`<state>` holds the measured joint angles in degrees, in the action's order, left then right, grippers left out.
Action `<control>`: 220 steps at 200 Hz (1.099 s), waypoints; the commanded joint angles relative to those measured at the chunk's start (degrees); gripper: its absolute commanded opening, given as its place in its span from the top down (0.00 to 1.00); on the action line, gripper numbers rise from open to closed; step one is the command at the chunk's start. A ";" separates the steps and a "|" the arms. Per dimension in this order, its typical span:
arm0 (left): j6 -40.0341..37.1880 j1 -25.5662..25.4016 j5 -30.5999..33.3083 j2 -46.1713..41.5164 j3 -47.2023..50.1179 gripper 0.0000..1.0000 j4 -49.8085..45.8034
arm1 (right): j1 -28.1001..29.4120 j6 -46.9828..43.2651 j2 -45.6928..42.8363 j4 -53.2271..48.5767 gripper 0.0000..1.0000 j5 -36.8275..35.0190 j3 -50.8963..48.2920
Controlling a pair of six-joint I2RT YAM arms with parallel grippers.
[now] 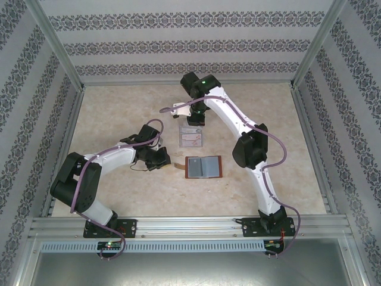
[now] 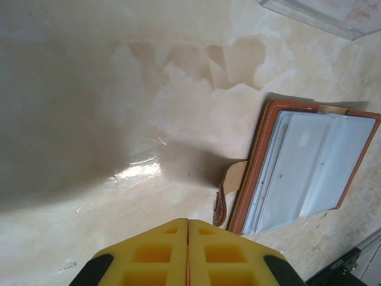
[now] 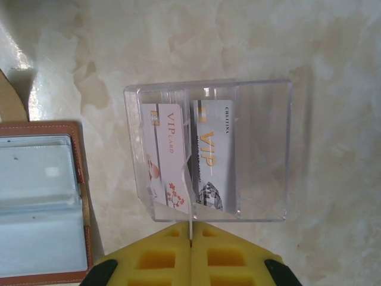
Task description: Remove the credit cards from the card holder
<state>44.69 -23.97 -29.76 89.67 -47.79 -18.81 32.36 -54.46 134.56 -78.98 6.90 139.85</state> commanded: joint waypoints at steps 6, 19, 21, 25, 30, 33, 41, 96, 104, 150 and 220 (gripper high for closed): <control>0.15 1.06 0.09 -0.39 -0.35 0.93 0.01 | -0.45 -2.11 2.12 -2.22 0.96 -0.78 3.33; 0.06 1.16 0.11 -0.20 -0.44 0.92 -0.18 | -0.45 -2.32 2.79 -2.18 0.96 -0.96 3.89; 0.07 1.17 0.09 -0.15 -0.41 0.92 -0.18 | -0.45 -2.41 2.89 -2.17 0.96 -1.00 3.93; 0.10 1.27 0.06 -0.15 -0.33 0.92 -0.03 | -0.45 -2.50 3.05 -2.12 0.96 -1.09 4.02; 0.14 1.32 0.09 -0.10 -0.13 0.92 0.12 | -0.52 -2.68 3.24 -1.99 0.96 -1.05 4.03; 0.26 1.37 0.01 -0.06 -0.13 0.92 0.17 | -0.46 -2.72 3.33 -1.93 0.96 -1.06 4.10; 0.32 1.42 -0.10 0.01 0.02 0.92 0.43 | -0.45 -2.96 3.60 -1.75 0.96 -1.09 4.11; 0.27 1.77 -0.43 0.77 0.09 0.92 0.44 | -0.46 -3.57 6.45 -0.74 0.96 -0.74 5.91; 0.26 1.81 -0.45 0.84 0.02 0.92 0.44 | -0.53 -3.61 6.82 -0.34 0.96 -0.92 5.89; 0.45 1.89 -0.40 0.83 0.41 0.92 0.43 | -0.55 -4.07 8.74 0.53 0.95 -0.49 6.56; 0.37 1.99 -0.51 1.05 0.67 0.92 0.61 | -0.37 -3.17 10.62 -0.84 0.93 0.39 6.49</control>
<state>44.75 -22.74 -29.93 89.95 -47.79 -18.81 32.36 -57.34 143.17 -78.08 6.28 144.73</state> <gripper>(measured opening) 0.080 0.064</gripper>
